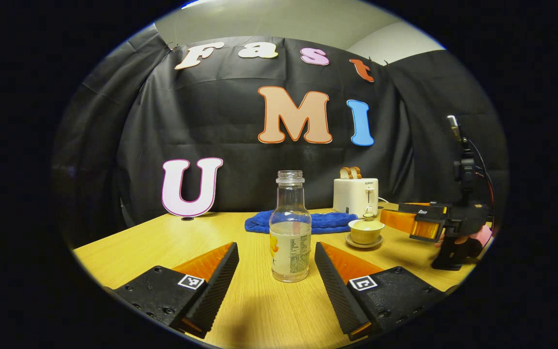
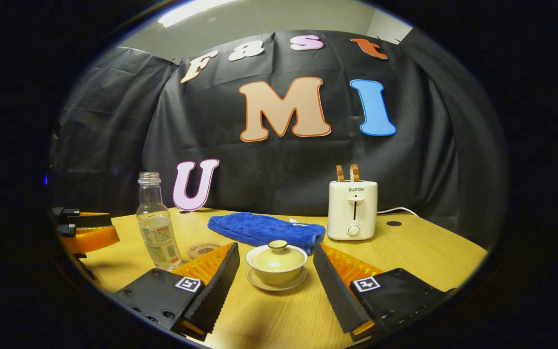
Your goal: Open the teacup lid with one hand, grasp the water bottle and pour water into the teacup with the other hand; after pouring, place the water bottle on the coaster and then close the teacup lid.
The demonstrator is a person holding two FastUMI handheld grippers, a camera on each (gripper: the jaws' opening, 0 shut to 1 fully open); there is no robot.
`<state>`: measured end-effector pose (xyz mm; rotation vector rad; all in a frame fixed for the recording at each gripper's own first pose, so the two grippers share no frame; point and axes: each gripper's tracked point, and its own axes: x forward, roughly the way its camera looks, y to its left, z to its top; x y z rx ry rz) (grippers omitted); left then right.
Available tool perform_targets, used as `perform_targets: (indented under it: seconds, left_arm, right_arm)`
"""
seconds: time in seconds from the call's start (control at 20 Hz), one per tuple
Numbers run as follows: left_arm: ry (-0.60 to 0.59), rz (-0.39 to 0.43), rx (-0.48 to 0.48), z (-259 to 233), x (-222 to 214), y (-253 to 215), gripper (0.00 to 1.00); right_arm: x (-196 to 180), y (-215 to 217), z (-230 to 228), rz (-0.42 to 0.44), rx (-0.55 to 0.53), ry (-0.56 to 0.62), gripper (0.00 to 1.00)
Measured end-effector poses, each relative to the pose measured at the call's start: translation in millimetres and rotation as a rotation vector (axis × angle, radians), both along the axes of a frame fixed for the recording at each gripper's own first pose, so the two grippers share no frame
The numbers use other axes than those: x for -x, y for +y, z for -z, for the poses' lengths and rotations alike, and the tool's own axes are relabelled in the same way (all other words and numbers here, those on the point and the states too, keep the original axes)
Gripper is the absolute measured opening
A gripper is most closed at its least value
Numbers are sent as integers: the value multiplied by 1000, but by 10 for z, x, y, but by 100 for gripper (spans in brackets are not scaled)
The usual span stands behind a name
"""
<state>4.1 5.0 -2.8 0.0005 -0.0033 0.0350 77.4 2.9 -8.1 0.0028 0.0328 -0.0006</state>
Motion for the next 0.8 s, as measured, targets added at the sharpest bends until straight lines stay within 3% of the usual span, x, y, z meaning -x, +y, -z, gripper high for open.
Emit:
perform_targets:
  seconds: [0.65,0.8]
  left_arm:
    - [0,2,0,-5,-1,0,92]
    - [-1,11,0,-6,1,-13,92]
  right_arm:
    - [-625,39,170,-14,12,99,97]
    - [-696,40,212,-10,12,126,88]
